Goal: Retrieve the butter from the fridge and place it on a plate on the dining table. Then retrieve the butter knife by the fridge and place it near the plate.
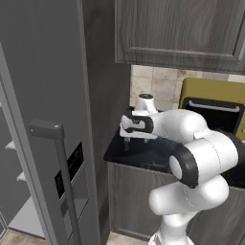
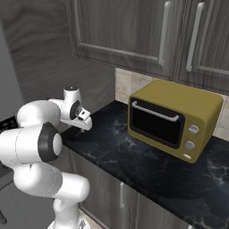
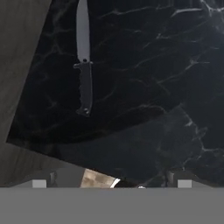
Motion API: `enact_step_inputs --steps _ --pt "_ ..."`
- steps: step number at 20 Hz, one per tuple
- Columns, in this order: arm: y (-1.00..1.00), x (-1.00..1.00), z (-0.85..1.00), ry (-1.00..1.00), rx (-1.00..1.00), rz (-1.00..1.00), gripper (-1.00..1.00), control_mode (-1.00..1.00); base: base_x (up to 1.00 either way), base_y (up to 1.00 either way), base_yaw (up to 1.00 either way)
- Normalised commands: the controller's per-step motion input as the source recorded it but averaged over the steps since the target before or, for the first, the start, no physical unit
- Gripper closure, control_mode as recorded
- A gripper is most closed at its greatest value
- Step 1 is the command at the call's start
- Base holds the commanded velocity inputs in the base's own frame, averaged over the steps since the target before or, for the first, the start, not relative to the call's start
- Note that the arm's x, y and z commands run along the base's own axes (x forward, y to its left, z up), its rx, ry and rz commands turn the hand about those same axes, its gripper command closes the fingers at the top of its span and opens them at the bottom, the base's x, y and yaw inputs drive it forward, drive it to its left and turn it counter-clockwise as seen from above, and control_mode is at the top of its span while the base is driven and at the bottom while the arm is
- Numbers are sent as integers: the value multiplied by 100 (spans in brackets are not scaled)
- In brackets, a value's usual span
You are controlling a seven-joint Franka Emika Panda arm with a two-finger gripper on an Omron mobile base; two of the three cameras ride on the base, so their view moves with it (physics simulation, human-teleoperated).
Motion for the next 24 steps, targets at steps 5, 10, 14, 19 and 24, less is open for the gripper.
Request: enact_step_inputs --steps 5,10,14,19,24 --pt "14 49 -19 2 0 1 -100 -100 0 0 0" --pt "3 46 -31 0 -2 4 -100 -100 0 0 0" --pt "0 34 -41 0 -5 5 -100 -100 0 0 0" --pt "0 25 -44 0 -5 5 -100 -100 0 0 0" --pt "0 11 -38 1 -3 3 -100 -100 0 0 0"
